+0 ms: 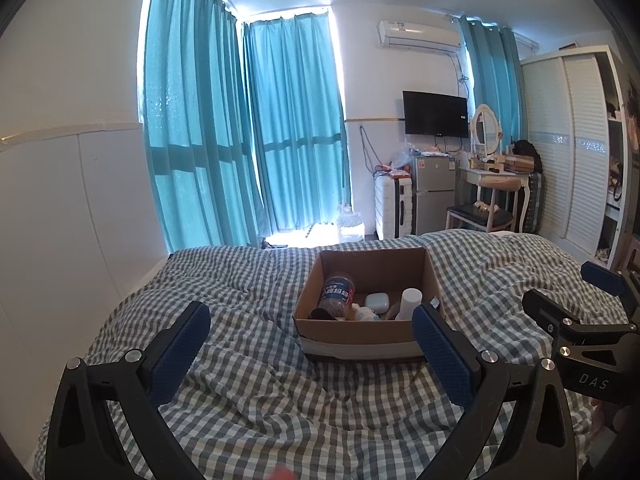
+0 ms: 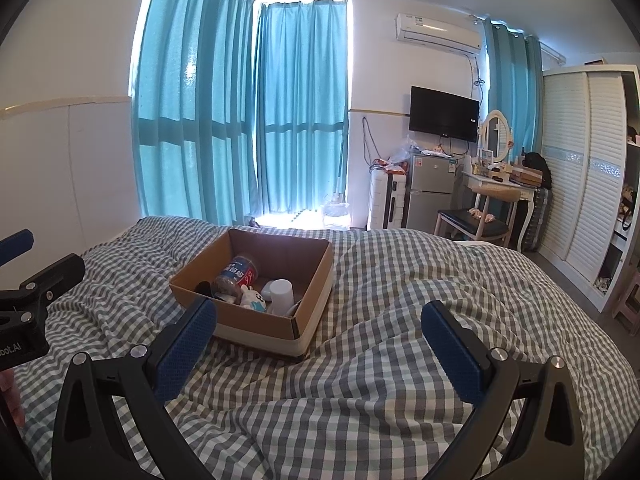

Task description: Organize objects

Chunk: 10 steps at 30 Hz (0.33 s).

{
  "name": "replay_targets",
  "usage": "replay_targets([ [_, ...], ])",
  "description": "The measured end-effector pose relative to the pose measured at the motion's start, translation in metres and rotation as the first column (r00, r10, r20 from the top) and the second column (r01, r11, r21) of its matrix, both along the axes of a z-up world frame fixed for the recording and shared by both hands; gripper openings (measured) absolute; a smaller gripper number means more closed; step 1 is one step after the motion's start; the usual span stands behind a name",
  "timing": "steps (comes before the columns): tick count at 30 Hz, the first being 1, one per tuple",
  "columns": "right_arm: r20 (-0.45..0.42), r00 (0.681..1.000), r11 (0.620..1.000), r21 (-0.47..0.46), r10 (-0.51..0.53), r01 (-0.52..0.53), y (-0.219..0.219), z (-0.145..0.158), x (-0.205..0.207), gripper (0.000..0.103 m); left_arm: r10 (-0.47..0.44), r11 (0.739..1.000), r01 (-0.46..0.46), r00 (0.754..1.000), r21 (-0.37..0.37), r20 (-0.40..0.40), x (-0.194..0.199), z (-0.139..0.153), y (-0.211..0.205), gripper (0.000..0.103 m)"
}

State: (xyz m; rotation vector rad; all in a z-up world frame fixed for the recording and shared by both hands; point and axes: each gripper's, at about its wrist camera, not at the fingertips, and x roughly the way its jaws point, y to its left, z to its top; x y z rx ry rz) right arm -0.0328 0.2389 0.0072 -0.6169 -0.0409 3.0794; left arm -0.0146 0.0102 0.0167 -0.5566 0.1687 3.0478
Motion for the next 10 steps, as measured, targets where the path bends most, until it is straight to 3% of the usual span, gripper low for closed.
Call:
replay_targets([
  [10,0.008,1.000,1.000,0.005,0.005,-0.005,-0.0034,-0.0023,0.0001,0.103,0.010,1.000,-0.010,1.000,0.015,0.019,-0.0012,-0.0036,-0.0054,0.103],
])
